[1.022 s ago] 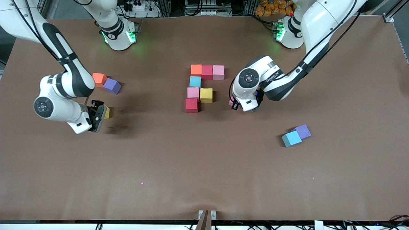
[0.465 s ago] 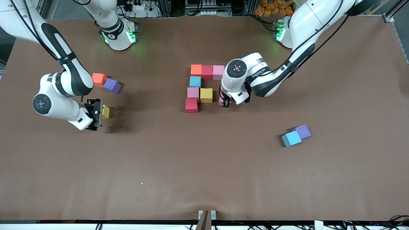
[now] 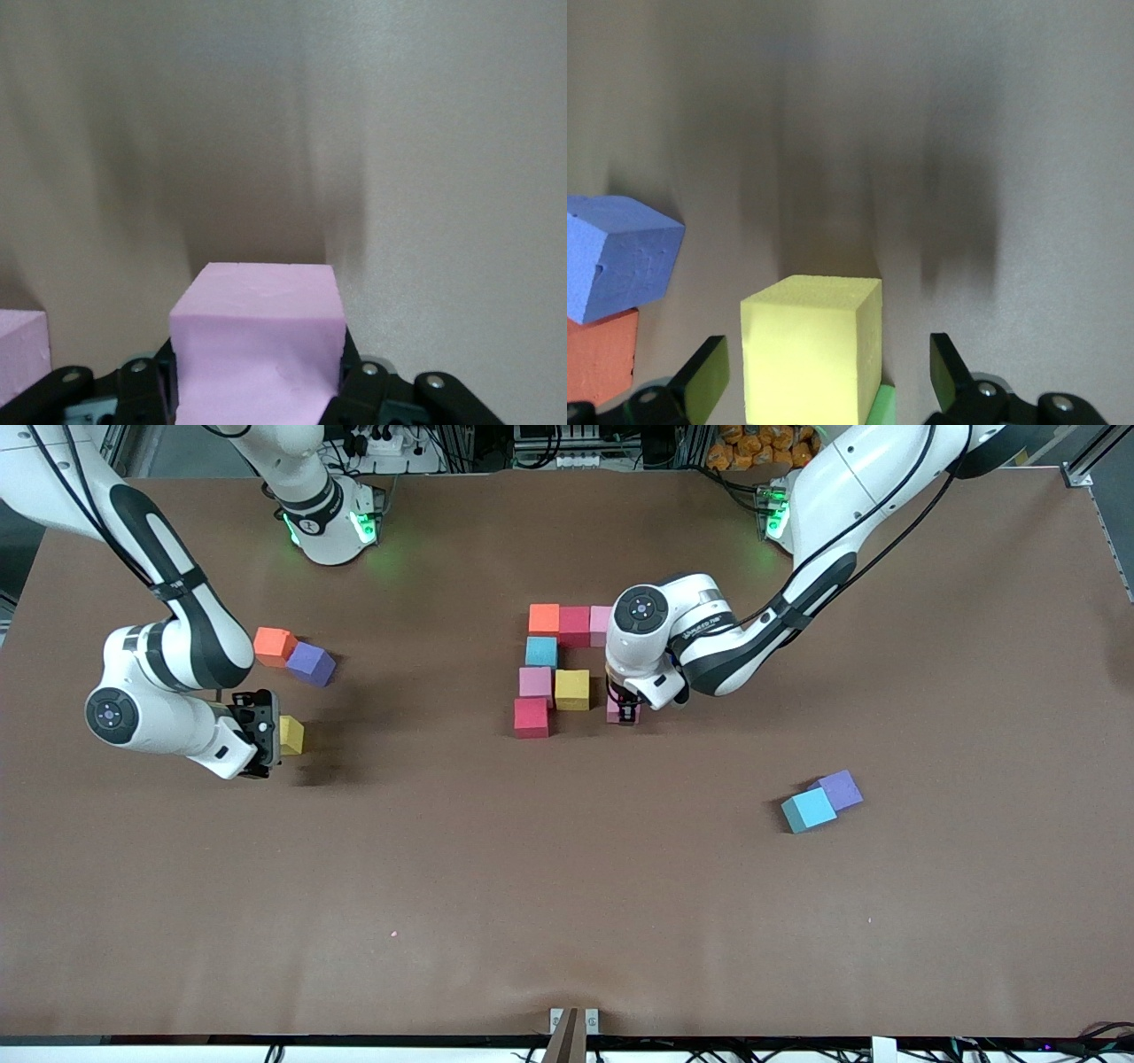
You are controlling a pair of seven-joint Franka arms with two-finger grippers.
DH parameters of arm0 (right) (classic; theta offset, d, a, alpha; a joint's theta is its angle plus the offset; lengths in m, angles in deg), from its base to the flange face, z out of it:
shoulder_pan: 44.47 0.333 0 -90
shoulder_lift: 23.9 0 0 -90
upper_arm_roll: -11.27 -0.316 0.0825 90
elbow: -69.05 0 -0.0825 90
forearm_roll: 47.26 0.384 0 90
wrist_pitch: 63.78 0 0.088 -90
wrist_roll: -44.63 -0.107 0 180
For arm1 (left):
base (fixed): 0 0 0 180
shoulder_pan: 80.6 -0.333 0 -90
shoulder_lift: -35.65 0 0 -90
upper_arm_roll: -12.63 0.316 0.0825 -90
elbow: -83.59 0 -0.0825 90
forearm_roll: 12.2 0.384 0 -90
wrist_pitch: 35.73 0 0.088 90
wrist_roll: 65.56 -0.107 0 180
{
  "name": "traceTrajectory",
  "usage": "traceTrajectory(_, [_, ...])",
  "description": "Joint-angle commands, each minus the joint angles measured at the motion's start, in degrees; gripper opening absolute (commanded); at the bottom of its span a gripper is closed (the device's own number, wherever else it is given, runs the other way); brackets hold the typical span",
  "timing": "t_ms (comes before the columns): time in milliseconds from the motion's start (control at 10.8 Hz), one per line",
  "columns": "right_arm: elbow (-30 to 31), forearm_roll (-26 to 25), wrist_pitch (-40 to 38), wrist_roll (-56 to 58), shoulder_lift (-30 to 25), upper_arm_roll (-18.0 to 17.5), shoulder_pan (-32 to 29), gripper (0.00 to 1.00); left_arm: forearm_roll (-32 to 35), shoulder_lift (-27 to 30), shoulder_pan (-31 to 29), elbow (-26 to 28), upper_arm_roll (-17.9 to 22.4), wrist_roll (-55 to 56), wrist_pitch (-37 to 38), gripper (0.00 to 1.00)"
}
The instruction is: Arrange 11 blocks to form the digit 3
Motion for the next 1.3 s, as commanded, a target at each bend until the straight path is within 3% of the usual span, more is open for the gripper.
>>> traceTrajectory(0, [5.0, 0.3, 4.8, 1.9, -1.5, -0.3, -2.2, 1.00, 1.6, 0.0, 1.8, -0.5, 0.1, 4.4, -1.4, 0.19])
traceTrajectory(836, [8.1, 0.1, 11.0, 0.2, -0.4, 2.5, -1.9, 1.00, 1.7, -1.0, 3.2, -0.2, 0.1, 6.0, -3.0, 0.20])
traceTrajectory(929, [8.2, 0.1, 11.0, -1.1, -0.4, 2.5, -1.9, 0.89, 1.7, -1.2, 3.2, -0.2, 0.1, 6.0, -3.0, 0.20])
traceTrajectory(1022, [8.1, 0.2, 10.5, -1.5, -0.4, 2.5, -1.9, 0.51, 1.7, -1.3, 3.2, 0.0, 0.1, 6.0, -3.0, 0.20])
traceTrajectory(1208, [8.0, 0.3, 10.0, -2.5, -0.6, 2.4, -1.9, 0.38, 1.7, -1.3, 3.2, 0.3, 0.1, 6.0, -3.0, 0.21])
